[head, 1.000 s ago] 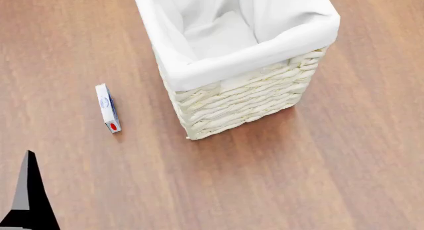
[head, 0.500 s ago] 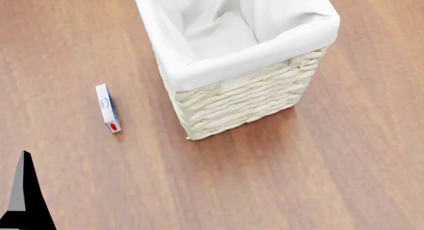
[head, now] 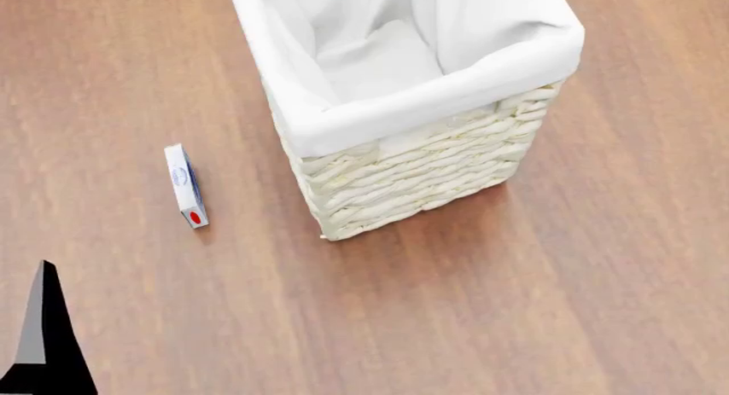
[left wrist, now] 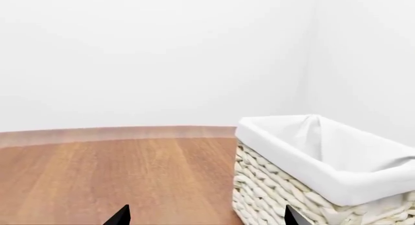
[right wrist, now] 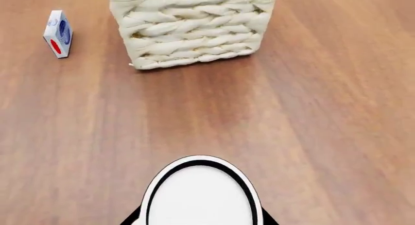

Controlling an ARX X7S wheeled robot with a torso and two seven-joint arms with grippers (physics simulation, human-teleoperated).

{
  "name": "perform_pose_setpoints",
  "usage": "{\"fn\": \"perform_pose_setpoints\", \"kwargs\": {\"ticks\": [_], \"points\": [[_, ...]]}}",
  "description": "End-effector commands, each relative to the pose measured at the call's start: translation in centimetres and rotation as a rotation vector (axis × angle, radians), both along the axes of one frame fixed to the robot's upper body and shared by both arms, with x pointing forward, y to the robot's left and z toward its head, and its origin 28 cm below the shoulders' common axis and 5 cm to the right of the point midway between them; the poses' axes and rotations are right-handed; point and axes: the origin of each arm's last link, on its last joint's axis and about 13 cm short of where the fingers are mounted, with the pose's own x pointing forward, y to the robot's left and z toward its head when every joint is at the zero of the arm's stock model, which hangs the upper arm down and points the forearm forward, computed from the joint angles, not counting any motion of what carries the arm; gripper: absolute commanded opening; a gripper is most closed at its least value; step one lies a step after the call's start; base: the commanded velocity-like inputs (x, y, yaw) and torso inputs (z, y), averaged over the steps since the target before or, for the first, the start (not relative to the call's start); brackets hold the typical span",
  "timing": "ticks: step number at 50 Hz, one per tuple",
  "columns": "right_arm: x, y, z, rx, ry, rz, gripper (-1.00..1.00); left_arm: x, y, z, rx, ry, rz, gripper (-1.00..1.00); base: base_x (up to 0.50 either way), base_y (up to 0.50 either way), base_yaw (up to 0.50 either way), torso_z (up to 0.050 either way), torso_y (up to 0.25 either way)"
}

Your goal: Pick up the alphabet soup and the cream cheese box, and put them in the basket.

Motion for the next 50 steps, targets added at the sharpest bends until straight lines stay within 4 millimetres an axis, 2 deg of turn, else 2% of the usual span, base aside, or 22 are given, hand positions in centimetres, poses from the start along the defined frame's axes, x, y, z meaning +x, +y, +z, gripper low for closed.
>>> {"fn": "perform_pose_setpoints", "kwargs": {"ticks": [1, 6, 18, 24, 31, 35, 39, 41, 50], "points": [[-0.5, 0.1, 2.9, -0.053, -0.122, 0.016, -1.0, 0.0, -0.1, -0.1, -0.003, 0.002, -0.009, 1.0, 0.0, 0.0, 0.0, 0.0, 0.0], [-0.3, 0.2, 3.1, -0.019, -0.198, 0.031, -1.0, 0.1, -0.1, 0.0, -0.003, -0.002, -0.01, 1.0, 0.0, 0.0, 0.0, 0.0, 0.0], [1.5, 0.8, 6.8, -0.085, -0.643, 0.075, -1.0, 0.2, -0.1, 0.0, -0.003, 0.0, -0.013, 1.0, 0.0, 0.0, 0.0, 0.0, 0.0], [2.7, 1.2, 9.6, -0.113, -0.93, 0.08, -1.0, 0.3, -0.2, -0.1, -0.001, 0.003, -0.011, 1.0, 0.0, 0.0, 0.0, 0.0, 0.0], [3.8, 1.8, 12.8, -0.127, -1.12, 0.116, -1.0, 0.4, -0.2, -0.1, 0.002, 0.006, -0.014, 1.0, 0.0, 0.0, 0.0, 0.0, 0.0], [4.2, 2.0, 15.2, -0.143, -1.229, 0.14, -1.0, 0.5, -0.2, -0.1, 0.003, 0.004, -0.015, 1.0, 0.0, 0.0, 0.0, 0.0, 0.0], [4.1, 2.6, 18.1, -0.066, -1.279, 0.159, -1.0, 0.7, -0.4, -0.1, 0.007, 0.005, -0.025, 1.0, 0.0, 0.0, 0.0, 0.0, 0.0], [4.4, 2.7, 18.8, -0.081, -1.293, 0.159, -1.0, 0.7, -0.4, 0.0, 0.008, 0.003, -0.028, 1.0, 0.0, 0.0, 0.0, 0.0, 0.0], [8.5, 2.2, 23.4, 0.005, -1.176, 0.288, -1.0, 0.8, -0.5, 0.1, 0.01, 0.003, -0.036, 1.0, 0.0, 0.0, 0.0, 0.0, 0.0]]}}
